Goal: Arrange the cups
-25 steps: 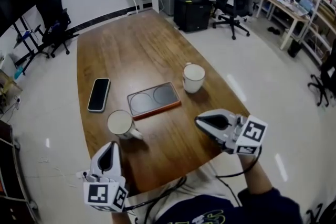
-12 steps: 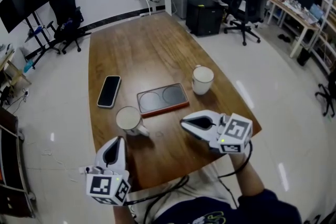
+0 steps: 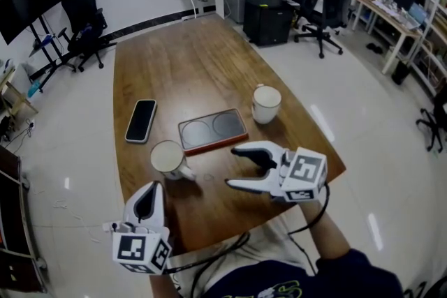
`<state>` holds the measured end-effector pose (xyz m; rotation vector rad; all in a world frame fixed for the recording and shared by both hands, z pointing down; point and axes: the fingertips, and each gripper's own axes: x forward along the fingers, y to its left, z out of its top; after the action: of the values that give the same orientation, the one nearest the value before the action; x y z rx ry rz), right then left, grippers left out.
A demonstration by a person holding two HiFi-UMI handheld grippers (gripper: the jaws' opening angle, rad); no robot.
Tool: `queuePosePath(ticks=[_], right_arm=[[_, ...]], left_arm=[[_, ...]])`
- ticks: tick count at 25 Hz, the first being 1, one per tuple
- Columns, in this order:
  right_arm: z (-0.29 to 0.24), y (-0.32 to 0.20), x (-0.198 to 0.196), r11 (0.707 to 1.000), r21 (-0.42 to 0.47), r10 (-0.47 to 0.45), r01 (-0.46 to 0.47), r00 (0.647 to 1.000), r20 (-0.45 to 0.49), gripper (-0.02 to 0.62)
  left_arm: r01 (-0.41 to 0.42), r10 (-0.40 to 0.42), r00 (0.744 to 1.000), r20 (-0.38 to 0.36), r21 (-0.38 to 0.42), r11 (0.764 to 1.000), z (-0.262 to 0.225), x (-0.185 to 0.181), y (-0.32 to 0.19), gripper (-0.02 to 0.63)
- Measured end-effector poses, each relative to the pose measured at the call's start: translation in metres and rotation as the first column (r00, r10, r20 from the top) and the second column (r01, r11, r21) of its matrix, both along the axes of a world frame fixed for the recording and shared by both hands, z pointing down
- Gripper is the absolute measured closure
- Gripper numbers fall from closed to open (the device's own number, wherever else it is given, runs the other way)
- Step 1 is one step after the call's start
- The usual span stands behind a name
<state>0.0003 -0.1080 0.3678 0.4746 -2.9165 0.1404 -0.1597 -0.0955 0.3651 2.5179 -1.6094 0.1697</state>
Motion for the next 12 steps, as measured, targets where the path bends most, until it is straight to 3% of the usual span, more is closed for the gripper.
queuePosePath(ticks=[3,12], right_arm=[[0.000,-0.004,-0.022,1.000,-0.006,-0.003,0.003,1.000,-0.004,0.211],[0.003,-0.004,-0.125,1.000,-0.013,-0.016,0.016,1.000,-0.025,0.022]], left_arm=[[0.000,0.000,1.000,0.002,-0.003,1.000,-0.002,0.001,0.000,0.603],[0.030,-0.030,1.000,-0.001,0.002,1.000,-0.002,-0.003,0.000,0.603]])
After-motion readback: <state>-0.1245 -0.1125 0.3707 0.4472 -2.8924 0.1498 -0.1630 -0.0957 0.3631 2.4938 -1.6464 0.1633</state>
